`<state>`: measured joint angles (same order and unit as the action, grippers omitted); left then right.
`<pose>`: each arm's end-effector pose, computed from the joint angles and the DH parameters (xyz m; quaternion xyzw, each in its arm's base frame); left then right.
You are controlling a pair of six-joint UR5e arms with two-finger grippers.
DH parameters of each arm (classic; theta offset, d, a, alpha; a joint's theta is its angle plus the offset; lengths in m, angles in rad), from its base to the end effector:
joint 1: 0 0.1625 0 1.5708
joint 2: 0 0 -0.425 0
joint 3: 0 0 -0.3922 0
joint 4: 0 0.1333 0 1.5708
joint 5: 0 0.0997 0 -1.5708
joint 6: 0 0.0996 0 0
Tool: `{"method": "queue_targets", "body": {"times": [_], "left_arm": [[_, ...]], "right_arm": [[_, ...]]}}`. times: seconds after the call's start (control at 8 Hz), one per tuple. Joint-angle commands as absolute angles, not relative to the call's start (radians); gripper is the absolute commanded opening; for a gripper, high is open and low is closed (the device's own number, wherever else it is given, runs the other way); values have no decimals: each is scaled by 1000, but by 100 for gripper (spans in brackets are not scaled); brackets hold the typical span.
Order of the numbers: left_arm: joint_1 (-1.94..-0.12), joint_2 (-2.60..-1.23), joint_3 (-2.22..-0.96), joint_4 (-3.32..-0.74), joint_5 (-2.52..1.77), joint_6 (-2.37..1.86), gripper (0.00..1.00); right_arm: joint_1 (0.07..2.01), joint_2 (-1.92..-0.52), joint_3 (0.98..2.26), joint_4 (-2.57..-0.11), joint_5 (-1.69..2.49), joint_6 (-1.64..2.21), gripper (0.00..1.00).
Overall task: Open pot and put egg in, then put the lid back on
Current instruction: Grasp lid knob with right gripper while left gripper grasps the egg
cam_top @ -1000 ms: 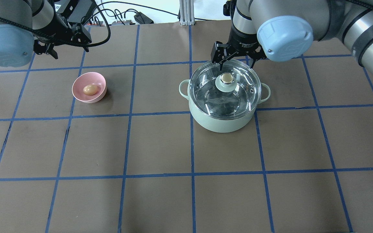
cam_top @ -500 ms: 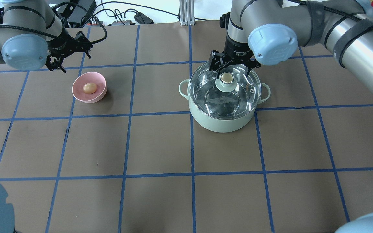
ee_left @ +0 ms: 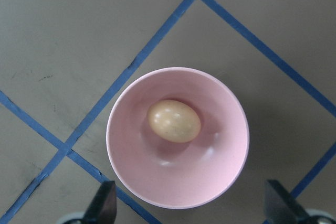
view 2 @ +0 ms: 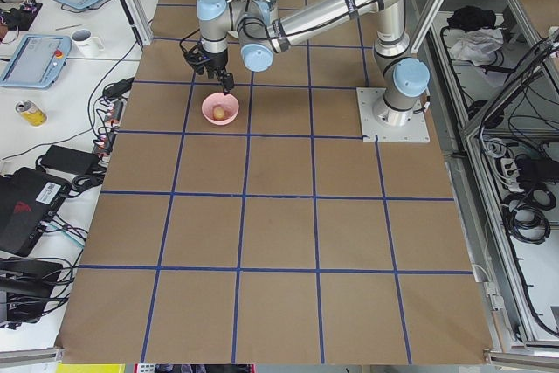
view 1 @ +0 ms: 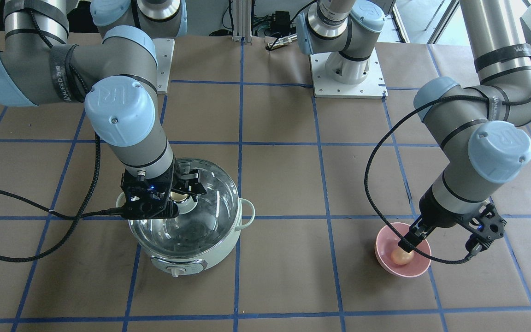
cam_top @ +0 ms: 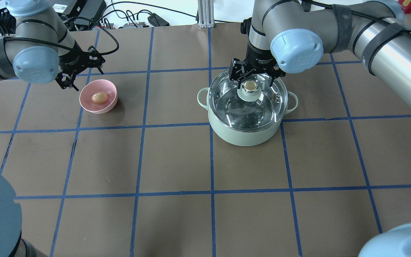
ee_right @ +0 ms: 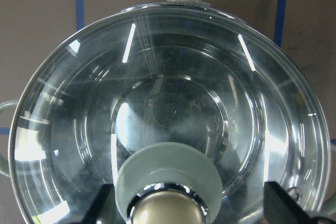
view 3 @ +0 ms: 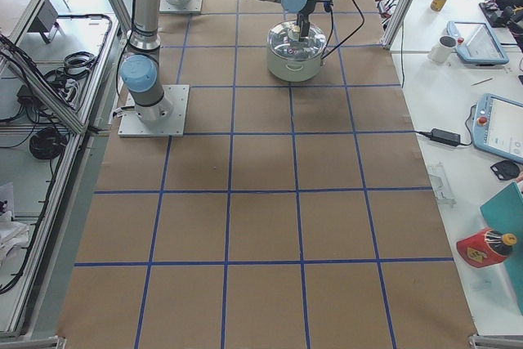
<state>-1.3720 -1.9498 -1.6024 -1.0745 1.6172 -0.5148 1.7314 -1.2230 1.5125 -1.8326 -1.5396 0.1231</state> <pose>-0.0028 -0.6378 0.3102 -0.3498 0.9356 -0.0459 0.0162 0.2334 -0.5879 0.3478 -0.0185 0.9996 0.0159 0.0135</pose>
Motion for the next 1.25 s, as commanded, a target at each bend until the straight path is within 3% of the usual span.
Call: {"method": "queue_targets", "body": {"times": [0.0,0.62,1.0,1.12], "left_arm": [[-1345,-1996,-1606,-1069,1626,-698,100],[-1345,-2065,-1605,-1068,1615,-1003,100],[-1345,-2097,-1606,-1043,1600,-1005,100],[-1345,-2102,-1608,-1037,1598,-1005,100]], "right_arm": [[1735,-1218,1511,-1835,-1514,123,98],[1733,-1213,1508,-1839,-1513,123,89],[1733,-1215,1508,-1836,-1513,124,64],[1733,-1216,1508,-1833,-1511,127,49]]}}
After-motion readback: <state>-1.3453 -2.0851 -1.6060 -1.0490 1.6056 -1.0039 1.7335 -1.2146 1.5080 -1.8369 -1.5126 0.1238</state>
